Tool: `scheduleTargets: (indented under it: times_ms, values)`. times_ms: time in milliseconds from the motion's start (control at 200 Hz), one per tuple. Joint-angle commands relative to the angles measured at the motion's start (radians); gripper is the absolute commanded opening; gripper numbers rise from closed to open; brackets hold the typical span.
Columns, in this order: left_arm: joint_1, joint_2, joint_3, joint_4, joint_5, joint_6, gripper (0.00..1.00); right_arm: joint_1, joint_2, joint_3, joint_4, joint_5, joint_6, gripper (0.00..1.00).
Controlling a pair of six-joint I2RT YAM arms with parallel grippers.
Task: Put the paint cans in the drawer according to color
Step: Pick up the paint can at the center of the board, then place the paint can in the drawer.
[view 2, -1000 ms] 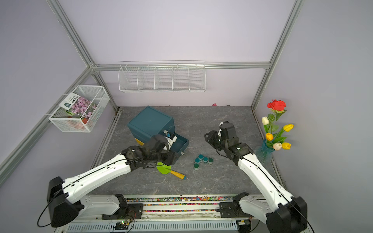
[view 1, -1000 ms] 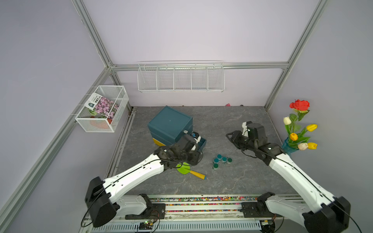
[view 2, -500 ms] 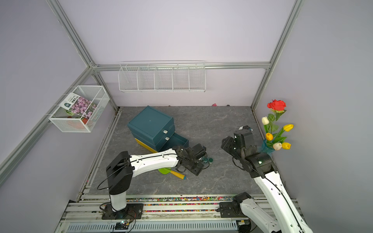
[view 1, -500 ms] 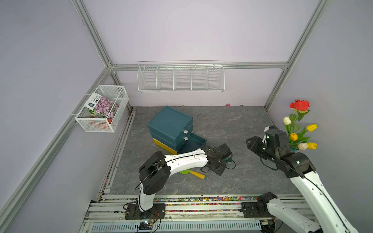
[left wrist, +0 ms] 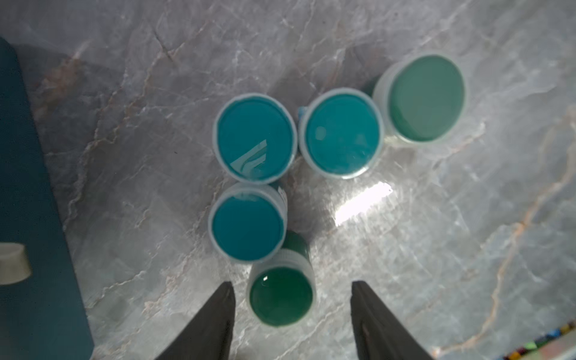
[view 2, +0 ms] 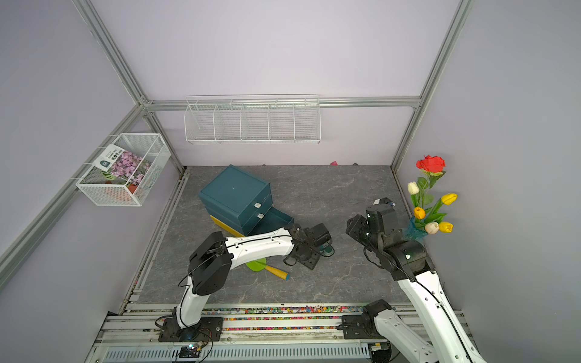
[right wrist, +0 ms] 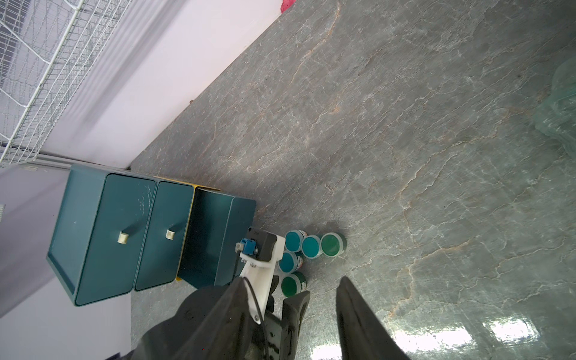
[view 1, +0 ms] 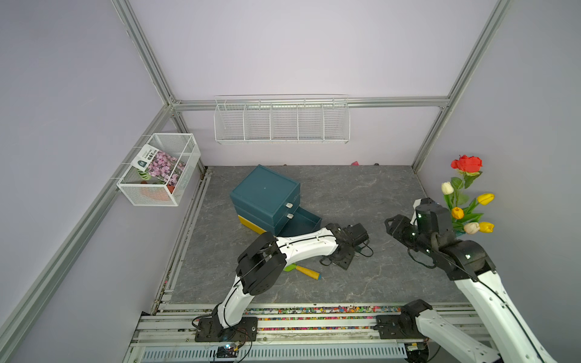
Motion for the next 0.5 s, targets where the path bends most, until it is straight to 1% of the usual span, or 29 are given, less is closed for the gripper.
scheduleTargets:
  times_ms: [0, 50, 140, 300, 420, 495]
  values:
    - [0.008, 0.02, 0.032, -0.037, -0.021, -0.012, 0.6, -0.002, -0.007, 0.004, -0.003, -0.004, -0.02, 0.49]
    - [0.007, 0.017, 0.021, -0.022, -0.015, -0.009, 0.57, -0.002, -0.008, 0.002, -0.003, -0.005, -0.019, 0.48]
    - [0.009, 0.028, 0.018, -0.02, -0.009, -0.007, 0.49, -0.002, -0.008, -0.006, 0.001, -0.006, -0.015, 0.48]
    - [0.011, 0.009, -0.001, -0.007, -0.028, -0.007, 0.24, -0.003, -0.003, -0.011, 0.01, -0.007, -0.012, 0.48]
    - [0.011, -0.049, 0.006, -0.052, -0.069, -0.01, 0.22, -0.004, 0.004, -0.005, 0.016, -0.01, -0.012, 0.48]
    - [0.016, -0.125, 0.007, -0.098, -0.116, -0.028, 0.21, -0.004, 0.01, 0.0, 0.018, -0.012, -0.013, 0.47]
